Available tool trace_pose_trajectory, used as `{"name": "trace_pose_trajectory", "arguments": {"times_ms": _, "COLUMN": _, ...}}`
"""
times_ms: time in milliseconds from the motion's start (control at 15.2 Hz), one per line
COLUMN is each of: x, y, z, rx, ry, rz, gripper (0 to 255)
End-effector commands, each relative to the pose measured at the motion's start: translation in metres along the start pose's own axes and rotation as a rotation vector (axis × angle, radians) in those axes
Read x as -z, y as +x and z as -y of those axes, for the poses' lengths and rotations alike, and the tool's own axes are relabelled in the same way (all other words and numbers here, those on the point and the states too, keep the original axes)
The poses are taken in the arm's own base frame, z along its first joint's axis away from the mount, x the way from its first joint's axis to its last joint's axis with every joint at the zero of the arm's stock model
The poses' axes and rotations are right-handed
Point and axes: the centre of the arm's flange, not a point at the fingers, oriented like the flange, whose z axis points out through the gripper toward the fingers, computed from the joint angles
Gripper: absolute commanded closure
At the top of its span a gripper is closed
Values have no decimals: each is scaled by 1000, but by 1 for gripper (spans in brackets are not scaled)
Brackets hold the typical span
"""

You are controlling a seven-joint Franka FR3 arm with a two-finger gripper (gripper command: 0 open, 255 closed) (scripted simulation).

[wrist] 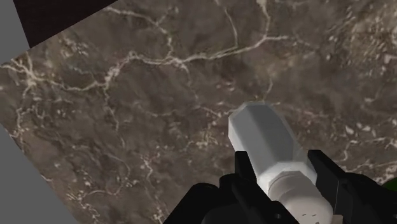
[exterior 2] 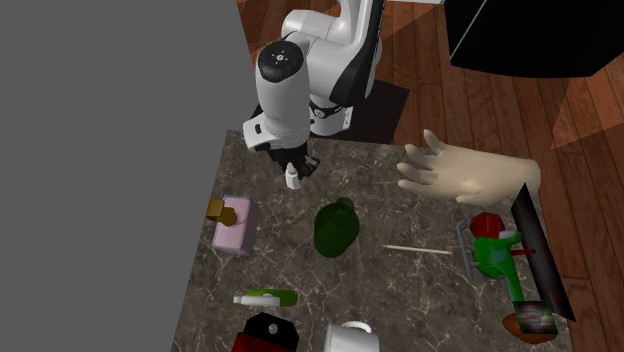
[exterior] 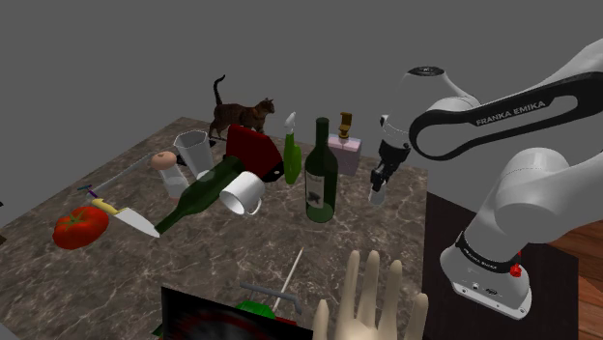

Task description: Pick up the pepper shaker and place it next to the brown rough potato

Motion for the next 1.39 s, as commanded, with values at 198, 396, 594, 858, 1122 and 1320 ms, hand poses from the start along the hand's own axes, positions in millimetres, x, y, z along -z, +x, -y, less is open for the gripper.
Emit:
{"name": "trace_pose_trajectory", "arguments": {"times_ms": 198, "x": 24, "y": 2, "z": 1, "rx": 0, "ry": 0, "rz": 1, "gripper": 255}}
{"name": "trace_pose_trajectory", "arguments": {"times_ms": 396, "x": 39, "y": 4, "z": 2, "rx": 0, "ry": 0, "rz": 1, "gripper": 255}}
{"name": "trace_pose_trajectory", "arguments": {"times_ms": 594, "x": 55, "y": 5, "z": 2, "rx": 0, "ry": 0, "rz": 1, "gripper": 255}}
{"name": "trace_pose_trajectory", "arguments": {"times_ms": 858, "x": 76, "y": 7, "z": 3, "rx": 0, "ry": 0, "rz": 1, "gripper": 255}}
{"name": "trace_pose_trajectory", "arguments": {"times_ms": 1122, "x": 97, "y": 9, "z": 4, "rx": 0, "ry": 0, "rz": 1, "gripper": 255}}
{"name": "trace_pose_trajectory", "arguments": {"times_ms": 1320, "x": 113, "y": 10, "z": 5, "rx": 0, "ry": 0, "rz": 1, "gripper": 255}}
